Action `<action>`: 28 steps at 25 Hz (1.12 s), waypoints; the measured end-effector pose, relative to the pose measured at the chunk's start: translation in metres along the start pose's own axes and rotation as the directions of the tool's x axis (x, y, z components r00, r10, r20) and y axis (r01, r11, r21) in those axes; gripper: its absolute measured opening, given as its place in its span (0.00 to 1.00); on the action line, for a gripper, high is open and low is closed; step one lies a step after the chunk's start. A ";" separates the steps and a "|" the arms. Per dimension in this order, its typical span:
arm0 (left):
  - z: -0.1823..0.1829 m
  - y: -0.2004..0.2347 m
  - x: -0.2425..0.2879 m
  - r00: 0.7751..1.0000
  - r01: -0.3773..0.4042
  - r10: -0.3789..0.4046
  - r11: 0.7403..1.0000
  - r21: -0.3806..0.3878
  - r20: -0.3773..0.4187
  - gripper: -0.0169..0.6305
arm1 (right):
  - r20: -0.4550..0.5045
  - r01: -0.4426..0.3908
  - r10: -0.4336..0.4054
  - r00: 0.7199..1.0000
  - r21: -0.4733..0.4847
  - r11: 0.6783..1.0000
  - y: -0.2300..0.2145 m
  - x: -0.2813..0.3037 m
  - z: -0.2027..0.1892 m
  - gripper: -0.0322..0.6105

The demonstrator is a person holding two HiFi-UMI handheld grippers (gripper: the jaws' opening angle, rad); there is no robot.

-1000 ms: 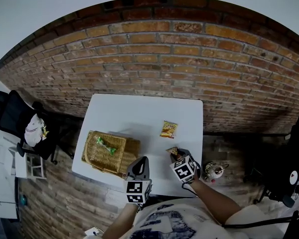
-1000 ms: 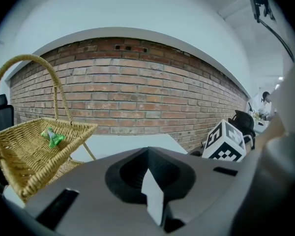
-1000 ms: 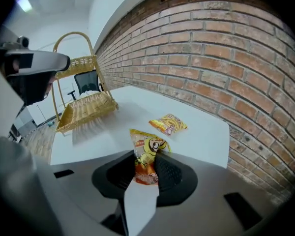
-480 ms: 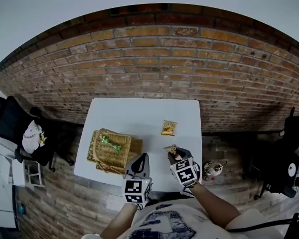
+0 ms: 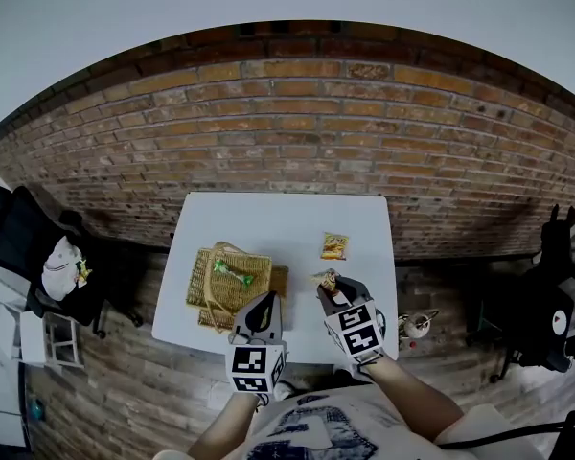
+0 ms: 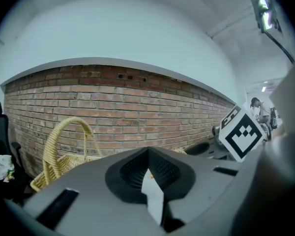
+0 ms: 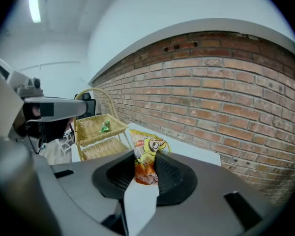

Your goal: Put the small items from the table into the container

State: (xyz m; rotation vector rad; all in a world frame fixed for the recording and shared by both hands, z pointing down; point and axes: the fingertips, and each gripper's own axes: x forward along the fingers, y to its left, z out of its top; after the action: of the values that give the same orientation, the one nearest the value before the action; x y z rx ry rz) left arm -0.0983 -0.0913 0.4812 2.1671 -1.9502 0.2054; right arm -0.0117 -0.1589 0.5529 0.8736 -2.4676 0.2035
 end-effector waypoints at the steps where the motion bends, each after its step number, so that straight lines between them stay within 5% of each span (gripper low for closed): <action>1: 0.002 0.005 -0.005 1.000 -0.002 0.001 1.000 0.001 0.008 0.10 | 0.006 0.001 -0.001 1.000 -0.004 1.000 0.005 -0.001 0.005 0.24; 16: 0.010 0.090 -0.082 0.996 -0.058 0.057 0.998 0.015 0.065 0.10 | 0.104 -0.002 0.007 0.995 -0.042 0.999 0.098 0.002 0.065 0.23; 28: 0.004 0.144 -0.098 0.988 -0.129 0.130 0.991 -0.024 0.078 0.10 | 0.104 -0.086 0.100 0.990 -0.130 0.988 0.141 0.036 0.094 0.23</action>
State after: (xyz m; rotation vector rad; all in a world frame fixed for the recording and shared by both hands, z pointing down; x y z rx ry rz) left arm -0.2522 -0.0123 0.4626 2.0681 -2.1297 0.1233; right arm -0.1625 -0.0962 0.4946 0.7347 -2.5948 0.0322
